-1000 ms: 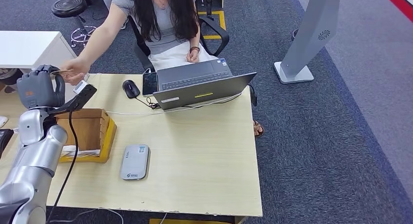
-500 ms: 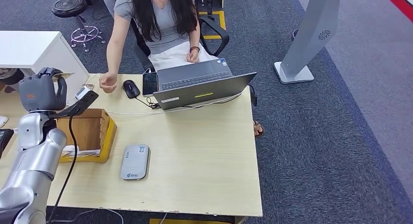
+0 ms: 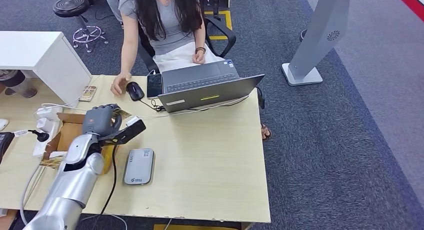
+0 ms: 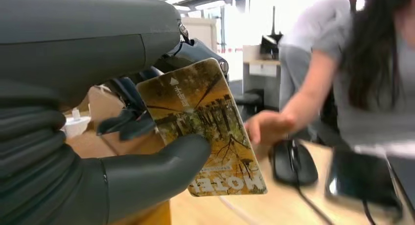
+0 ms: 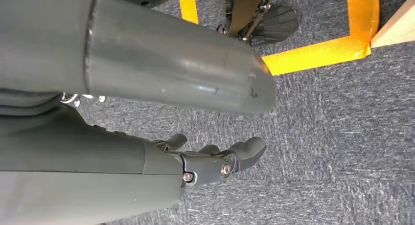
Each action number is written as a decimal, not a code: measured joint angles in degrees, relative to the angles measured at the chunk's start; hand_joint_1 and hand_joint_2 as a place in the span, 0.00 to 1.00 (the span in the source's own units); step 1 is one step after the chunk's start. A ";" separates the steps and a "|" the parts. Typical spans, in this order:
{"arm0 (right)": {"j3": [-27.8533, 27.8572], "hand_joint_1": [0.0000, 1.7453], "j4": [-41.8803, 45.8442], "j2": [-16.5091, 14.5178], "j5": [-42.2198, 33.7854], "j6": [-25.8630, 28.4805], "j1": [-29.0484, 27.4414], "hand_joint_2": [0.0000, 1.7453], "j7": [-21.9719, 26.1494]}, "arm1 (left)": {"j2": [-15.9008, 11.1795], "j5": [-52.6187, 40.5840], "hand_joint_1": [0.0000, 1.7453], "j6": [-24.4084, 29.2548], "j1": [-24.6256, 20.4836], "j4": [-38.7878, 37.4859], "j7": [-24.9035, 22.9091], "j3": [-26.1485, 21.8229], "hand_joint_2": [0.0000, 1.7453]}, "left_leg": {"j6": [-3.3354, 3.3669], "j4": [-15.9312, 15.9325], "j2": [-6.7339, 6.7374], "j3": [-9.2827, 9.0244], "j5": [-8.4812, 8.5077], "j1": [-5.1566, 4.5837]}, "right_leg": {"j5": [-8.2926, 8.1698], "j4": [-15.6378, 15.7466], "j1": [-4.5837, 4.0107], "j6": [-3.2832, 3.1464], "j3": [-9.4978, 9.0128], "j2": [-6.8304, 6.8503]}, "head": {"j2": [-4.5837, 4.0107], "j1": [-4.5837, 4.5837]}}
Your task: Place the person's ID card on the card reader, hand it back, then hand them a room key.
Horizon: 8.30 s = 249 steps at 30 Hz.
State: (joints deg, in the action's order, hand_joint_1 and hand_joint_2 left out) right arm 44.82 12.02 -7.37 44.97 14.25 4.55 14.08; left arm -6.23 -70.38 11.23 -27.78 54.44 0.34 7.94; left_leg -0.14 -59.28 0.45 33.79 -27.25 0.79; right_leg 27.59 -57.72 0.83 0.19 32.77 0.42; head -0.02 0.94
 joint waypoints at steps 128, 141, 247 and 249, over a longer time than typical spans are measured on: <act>9.03 0.00 -0.20 -0.98 -0.29 2.12 -0.89 1.00 0.13 | -11.54 -7.95 1.00 5.12 42.14 48.88 -4.47 10.72 1.00 | 0.10 0.04 0.21 -0.09 -0.32 -0.01 | 0.26 0.01 0.02 0.17 -0.04 -0.18 | 0.00 0.09; 9.05 0.00 -0.20 -0.98 -0.29 2.12 -0.89 1.00 0.13 | -11.54 -7.95 1.00 5.11 41.97 48.88 -4.47 10.75 1.00 | 0.10 0.04 0.21 -0.09 -0.32 -0.01 | 0.26 0.01 0.02 0.17 -0.04 -0.18 | 0.00 0.09; 6.35 0.00 -0.20 -1.16 6.14 0.07 0.00 1.00 -0.40 | -3.19 -4.63 1.00 -2.86 18.50 18.29 -8.41 8.28 1.00 | 0.05 0.03 -0.21 0.00 0.01 -0.01 | 0.05 0.01 0.02 0.11 -0.04 0.19 | 0.00 0.02; 6.34 0.00 -0.20 -1.16 6.14 0.07 0.00 1.00 -0.40 | -3.19 -4.63 1.00 -2.86 18.48 18.26 -8.40 8.28 1.00 | 0.05 0.03 -0.21 0.00 0.01 -0.01 | 0.05 0.01 0.02 0.11 -0.04 0.19 | 0.00 0.02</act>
State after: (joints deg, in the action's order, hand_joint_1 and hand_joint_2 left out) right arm 51.17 11.82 -8.52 51.11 14.32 4.55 13.68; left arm -9.42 -75.01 8.37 -9.30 72.70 -8.06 16.22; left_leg -0.09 -59.25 0.24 33.79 -27.24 0.78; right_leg 27.64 -57.71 0.84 0.29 32.73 0.61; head -0.02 0.96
